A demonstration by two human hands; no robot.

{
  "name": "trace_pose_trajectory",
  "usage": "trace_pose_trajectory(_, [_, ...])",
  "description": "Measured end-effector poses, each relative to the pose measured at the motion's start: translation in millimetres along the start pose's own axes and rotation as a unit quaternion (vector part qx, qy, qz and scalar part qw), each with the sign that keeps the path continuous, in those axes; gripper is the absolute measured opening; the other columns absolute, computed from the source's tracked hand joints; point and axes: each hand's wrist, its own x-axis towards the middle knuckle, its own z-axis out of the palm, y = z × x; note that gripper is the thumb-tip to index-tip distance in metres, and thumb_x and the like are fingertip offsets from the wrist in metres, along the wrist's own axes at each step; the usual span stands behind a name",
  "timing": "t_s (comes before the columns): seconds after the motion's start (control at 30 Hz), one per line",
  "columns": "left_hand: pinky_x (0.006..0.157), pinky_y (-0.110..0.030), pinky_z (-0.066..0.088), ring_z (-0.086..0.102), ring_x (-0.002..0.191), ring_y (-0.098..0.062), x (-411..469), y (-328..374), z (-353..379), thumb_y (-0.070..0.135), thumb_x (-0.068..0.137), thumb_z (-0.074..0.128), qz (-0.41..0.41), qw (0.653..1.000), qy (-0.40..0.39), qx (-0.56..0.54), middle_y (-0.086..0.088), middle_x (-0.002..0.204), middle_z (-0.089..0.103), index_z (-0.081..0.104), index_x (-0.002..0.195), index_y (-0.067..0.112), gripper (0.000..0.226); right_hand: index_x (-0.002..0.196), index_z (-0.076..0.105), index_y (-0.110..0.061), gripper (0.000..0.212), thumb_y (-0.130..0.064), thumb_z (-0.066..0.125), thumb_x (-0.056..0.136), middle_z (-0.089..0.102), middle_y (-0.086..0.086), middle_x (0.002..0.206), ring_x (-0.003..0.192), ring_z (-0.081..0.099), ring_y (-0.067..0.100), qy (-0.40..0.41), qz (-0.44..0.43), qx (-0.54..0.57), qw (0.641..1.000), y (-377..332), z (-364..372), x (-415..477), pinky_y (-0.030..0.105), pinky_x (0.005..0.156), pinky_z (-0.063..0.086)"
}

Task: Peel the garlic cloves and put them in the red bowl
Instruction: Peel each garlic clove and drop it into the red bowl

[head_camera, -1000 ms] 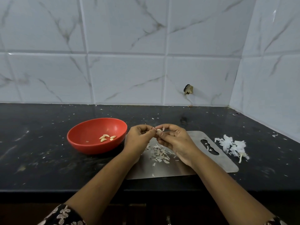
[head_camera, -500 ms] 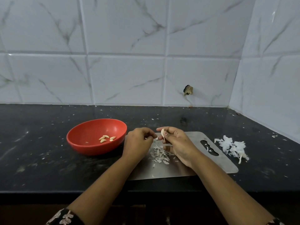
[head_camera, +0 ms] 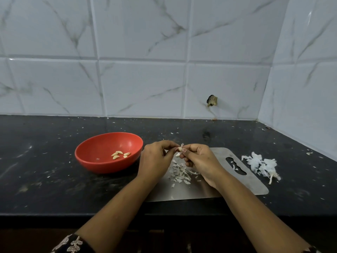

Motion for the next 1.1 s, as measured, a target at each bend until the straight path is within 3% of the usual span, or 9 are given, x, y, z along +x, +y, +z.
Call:
trace_pose_trajectory(0.1, [0.064, -0.027, 0.054, 0.063, 0.066, -0.002, -0.1, -0.1, 0.8, 0.019, 0.088, 0.068, 0.002, 1.0, 0.006, -0.006, 0.012, 0.087, 0.073, 0.075, 0.099, 0.026, 0.016, 0.097, 0.071, -0.009, 0.016, -0.011, 0.055, 0.097, 0.065, 0.0, 0.073, 0.062, 0.055, 0.004, 0.007, -0.009, -0.009, 1.0, -0.2, -0.3, 0.1, 0.017, 0.059, 0.047])
trace_pose_trajectory(0.37, [0.061, -0.033, 0.057, 0.063, 0.06, -0.006, -0.6, 0.8, 0.4, 0.014, 0.087, 0.066, -0.018, 0.999, -0.001, -0.027, 0.014, 0.073, 0.069, 0.076, 0.093, 0.025, 0.016, 0.095, 0.072, -0.011, 0.014, -0.01, 0.058, 0.096, 0.067, 0.0, 0.072, 0.061, 0.057, 0.003, 0.012, -0.024, -0.034, 0.999, 4.0, -1.4, 1.6, 0.019, 0.06, 0.047])
trace_pose_trajectory(0.63, [0.059, -0.018, 0.05, 0.06, 0.061, -0.001, -2.2, 5.1, 0.0, 0.013, 0.088, 0.065, -0.014, 1.0, 0.0, -0.02, 0.016, 0.07, 0.065, 0.075, 0.092, 0.021, 0.014, 0.096, 0.072, -0.013, 0.014, -0.009, 0.058, 0.096, 0.066, -0.001, 0.072, 0.061, 0.057, 0.002, 0.007, -0.026, -0.042, 0.999, 6.6, -0.5, 3.1, 0.018, 0.06, 0.046])
trace_pose_trajectory(0.77, [0.059, -0.024, 0.054, 0.061, 0.06, -0.002, -2.3, 5.2, 0.4, 0.016, 0.088, 0.064, -0.021, 1.0, 0.006, -0.023, 0.014, 0.07, 0.066, 0.074, 0.092, 0.023, 0.012, 0.1, 0.071, -0.013, 0.014, -0.01, 0.058, 0.096, 0.067, -0.001, 0.072, 0.062, 0.057, 0.003, 0.009, -0.028, -0.032, 0.999, 6.2, -0.2, 2.7, 0.018, 0.06, 0.047])
trace_pose_trajectory(0.93, [0.054, -0.017, 0.047, 0.056, 0.055, 0.0, -2.1, 7.1, 1.3, 0.014, 0.088, 0.064, -0.022, 0.999, 0.015, -0.022, 0.014, 0.065, 0.063, 0.074, 0.092, 0.02, 0.012, 0.108, 0.068, -0.01, 0.018, -0.005, 0.056, 0.096, 0.067, 0.003, 0.075, 0.065, 0.059, 0.003, -0.004, -0.04, -0.006, 0.999, 3.7, 0.0, 0.9, 0.018, 0.06, 0.047])
trace_pose_trajectory(1.1, [0.059, -0.03, 0.053, 0.058, 0.057, -0.002, -0.3, 4.5, 1.8, 0.017, 0.086, 0.065, -0.048, 0.998, 0.025, -0.033, 0.012, 0.063, 0.065, 0.073, 0.084, 0.026, 0.012, 0.109, 0.068, -0.016, 0.024, -0.002, 0.054, 0.096, 0.063, 0.005, 0.074, 0.063, 0.054, 0.005, -0.021, -0.042, 0.045, 0.998, -0.2, 0.4, -1.7, 0.019, 0.061, 0.047])
